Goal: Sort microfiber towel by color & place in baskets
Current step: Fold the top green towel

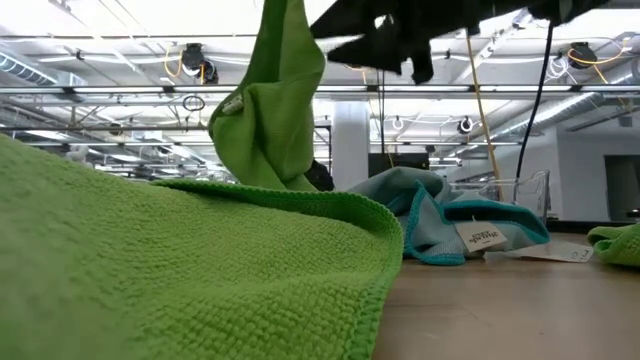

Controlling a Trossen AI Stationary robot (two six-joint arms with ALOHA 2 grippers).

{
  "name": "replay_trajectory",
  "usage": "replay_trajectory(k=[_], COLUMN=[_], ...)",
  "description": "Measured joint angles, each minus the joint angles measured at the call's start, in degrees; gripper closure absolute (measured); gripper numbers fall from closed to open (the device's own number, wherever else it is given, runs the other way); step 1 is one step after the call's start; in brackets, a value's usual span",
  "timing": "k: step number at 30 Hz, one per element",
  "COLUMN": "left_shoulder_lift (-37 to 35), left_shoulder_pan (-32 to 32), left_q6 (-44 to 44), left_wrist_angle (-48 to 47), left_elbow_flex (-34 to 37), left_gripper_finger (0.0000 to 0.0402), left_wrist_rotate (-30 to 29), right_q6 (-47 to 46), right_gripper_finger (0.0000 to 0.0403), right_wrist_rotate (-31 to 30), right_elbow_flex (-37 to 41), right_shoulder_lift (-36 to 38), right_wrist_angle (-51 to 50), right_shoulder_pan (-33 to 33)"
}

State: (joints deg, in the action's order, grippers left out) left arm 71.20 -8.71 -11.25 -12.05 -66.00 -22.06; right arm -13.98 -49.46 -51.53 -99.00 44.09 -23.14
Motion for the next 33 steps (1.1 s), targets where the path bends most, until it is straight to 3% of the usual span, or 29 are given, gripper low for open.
replay_trajectory(k=[9,19,27,33], left_shoulder_lift=[0.00,0.00,0.04,0.07], left_shoulder_pan=[0.00,0.61,1.22,2.03], left_q6=[0.88,-0.33,-1.12,0.89], left_wrist_angle=[0.11,-1.96,-4.27,-0.84], left_elbow_flex=[0.00,0.00,0.00,0.00], left_gripper_finger=[0.0401,0.0401,0.0401,0.0401], left_wrist_rotate=[0.00,-0.78,-3.41,-2.40], right_q6=[-1.64,-5.57,-5.97,-5.11], right_gripper_finger=[0.0200,0.0200,0.0200,0.0200], right_wrist_rotate=[-1.45,3.21,2.57,-0.06], right_elbow_flex=[0.00,0.00,0.04,0.03], right_shoulder_lift=[-4.67,-4.94,3.11,1.76], right_wrist_angle=[4.84,4.91,-0.96,-1.35], right_shoulder_pan=[1.03,1.42,-1.64,-2.22])
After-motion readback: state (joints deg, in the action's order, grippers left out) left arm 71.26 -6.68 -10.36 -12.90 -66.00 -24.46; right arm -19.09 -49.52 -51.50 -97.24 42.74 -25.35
